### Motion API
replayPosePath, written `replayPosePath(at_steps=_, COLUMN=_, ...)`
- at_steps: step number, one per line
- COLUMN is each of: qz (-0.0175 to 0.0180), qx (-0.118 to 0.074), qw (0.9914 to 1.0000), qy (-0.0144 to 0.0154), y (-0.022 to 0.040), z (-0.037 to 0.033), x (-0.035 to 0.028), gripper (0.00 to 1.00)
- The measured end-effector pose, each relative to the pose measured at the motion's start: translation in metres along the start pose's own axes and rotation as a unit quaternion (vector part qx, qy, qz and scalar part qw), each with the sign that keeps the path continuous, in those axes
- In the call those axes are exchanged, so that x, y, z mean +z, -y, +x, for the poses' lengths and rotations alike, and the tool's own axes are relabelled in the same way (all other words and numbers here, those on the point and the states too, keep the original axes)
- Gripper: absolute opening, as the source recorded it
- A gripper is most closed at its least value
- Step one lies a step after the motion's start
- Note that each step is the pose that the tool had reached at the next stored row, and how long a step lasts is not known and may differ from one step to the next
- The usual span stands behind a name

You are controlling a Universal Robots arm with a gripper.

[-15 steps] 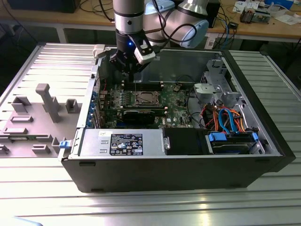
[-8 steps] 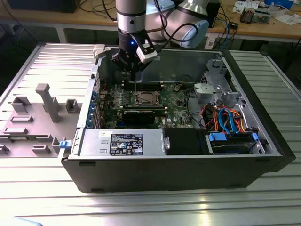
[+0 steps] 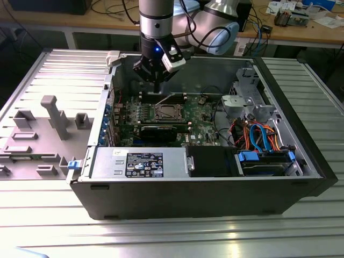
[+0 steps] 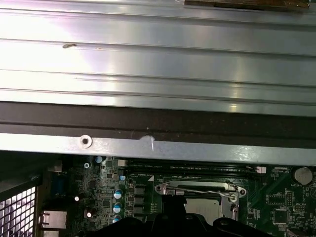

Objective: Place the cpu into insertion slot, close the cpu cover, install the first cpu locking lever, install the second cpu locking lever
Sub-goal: 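Install the first cpu locking lever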

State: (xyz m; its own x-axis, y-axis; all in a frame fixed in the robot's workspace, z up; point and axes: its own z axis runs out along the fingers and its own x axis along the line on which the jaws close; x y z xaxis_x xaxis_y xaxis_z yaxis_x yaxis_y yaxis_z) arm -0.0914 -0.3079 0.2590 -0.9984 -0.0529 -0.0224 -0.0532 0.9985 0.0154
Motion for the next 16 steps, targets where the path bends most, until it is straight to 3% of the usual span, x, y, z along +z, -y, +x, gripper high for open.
replayPosePath(at_steps=7, qz=0.0, qx=0.0, qw=1.0, qy=0.0, y=0.0001, z=-0.0014, x=0.0001, gripper=0.11)
replayPosePath(at_steps=9, qz=-0.0018, qx=0.0, qw=1.0, qy=0.0002, y=0.0002, z=-0.0015, x=0.0003, gripper=0.11)
replayPosePath(at_steps=10, qz=-0.0049, qx=0.0, qw=0.99999, qy=0.0003, y=0.0006, z=-0.0014, x=0.0004, gripper=0.11)
replayPosePath(at_steps=13, qz=-0.0259, qx=0.001, qw=0.99966, qy=0.0014, y=0.0032, z=-0.0012, x=0.0005, gripper=0.11)
replayPosePath(at_steps=14, qz=-0.029, qx=0.001, qw=0.99958, qy=0.0016, y=0.0039, z=-0.0012, x=0.0007, gripper=0.11)
replayPosePath(at_steps=16, qz=-0.0292, qx=0.001, qw=0.99957, qy=0.0016, y=0.0042, z=-0.0011, x=0.0009, gripper=0.11)
